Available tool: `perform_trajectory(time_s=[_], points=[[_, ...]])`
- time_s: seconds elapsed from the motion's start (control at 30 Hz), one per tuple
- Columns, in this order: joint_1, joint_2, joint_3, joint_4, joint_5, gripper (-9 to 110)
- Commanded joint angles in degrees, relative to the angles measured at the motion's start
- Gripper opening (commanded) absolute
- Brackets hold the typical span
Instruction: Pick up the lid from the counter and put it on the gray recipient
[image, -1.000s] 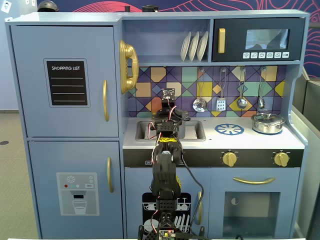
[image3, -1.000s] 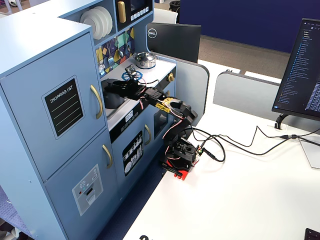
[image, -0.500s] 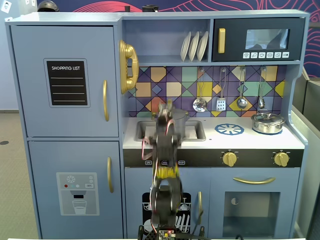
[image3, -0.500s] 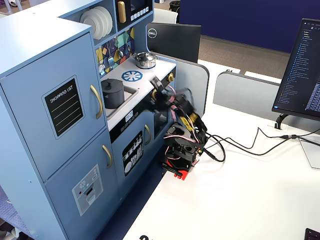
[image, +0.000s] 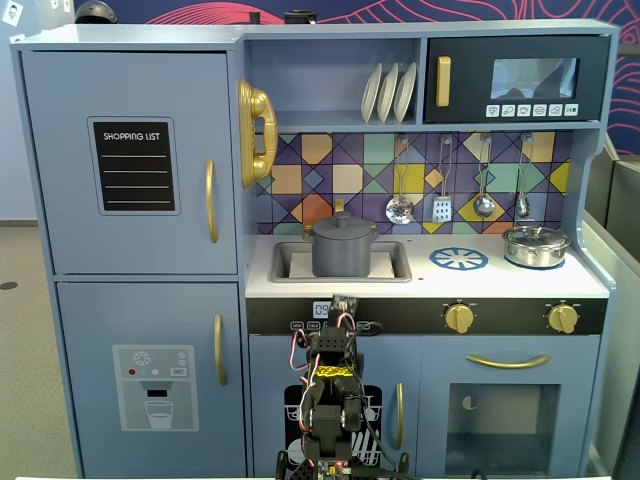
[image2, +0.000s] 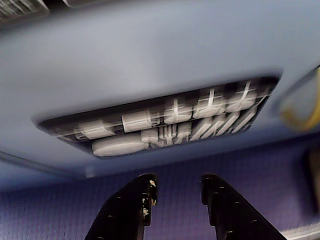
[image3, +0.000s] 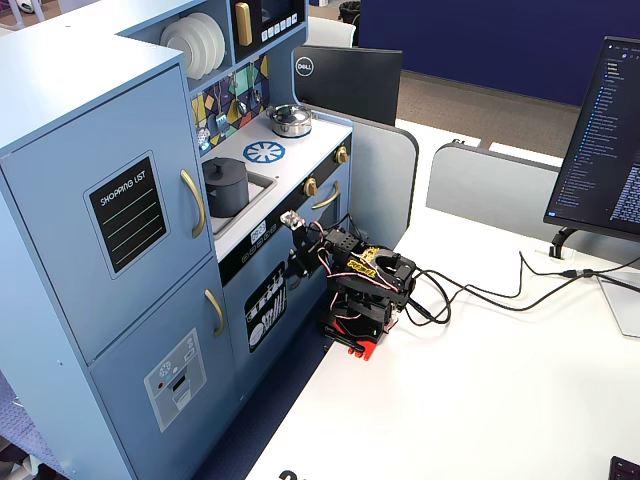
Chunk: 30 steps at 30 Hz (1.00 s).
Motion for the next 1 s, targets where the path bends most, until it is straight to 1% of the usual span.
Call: perform_trajectory(time_s=[0.0, 0.1, 0.2, 0.23, 0.27, 0.3, 0.37, 0.5, 0.97], points=[[-2.0, 2.3, 0.3, 6.8, 1.8, 0], [-2.5, 4.9, 0.3, 17.2, 1.2, 0], [-2.8, 4.9, 0.3, 28.9, -3.3, 0], [-3.1, 4.9, 0.3, 33.8, -6.8, 1], [-3.3, 4.9, 0.4, 34.9, -3.3, 1], [-3.1, 4.9, 0.4, 34.7, -2.2, 2], [-2.0, 4.9, 0.4, 35.0, -4.0, 3], [-1.4, 4.9, 0.4, 35.0, -3.8, 5], [-1.4, 4.9, 0.4, 35.0, -3.8, 7]])
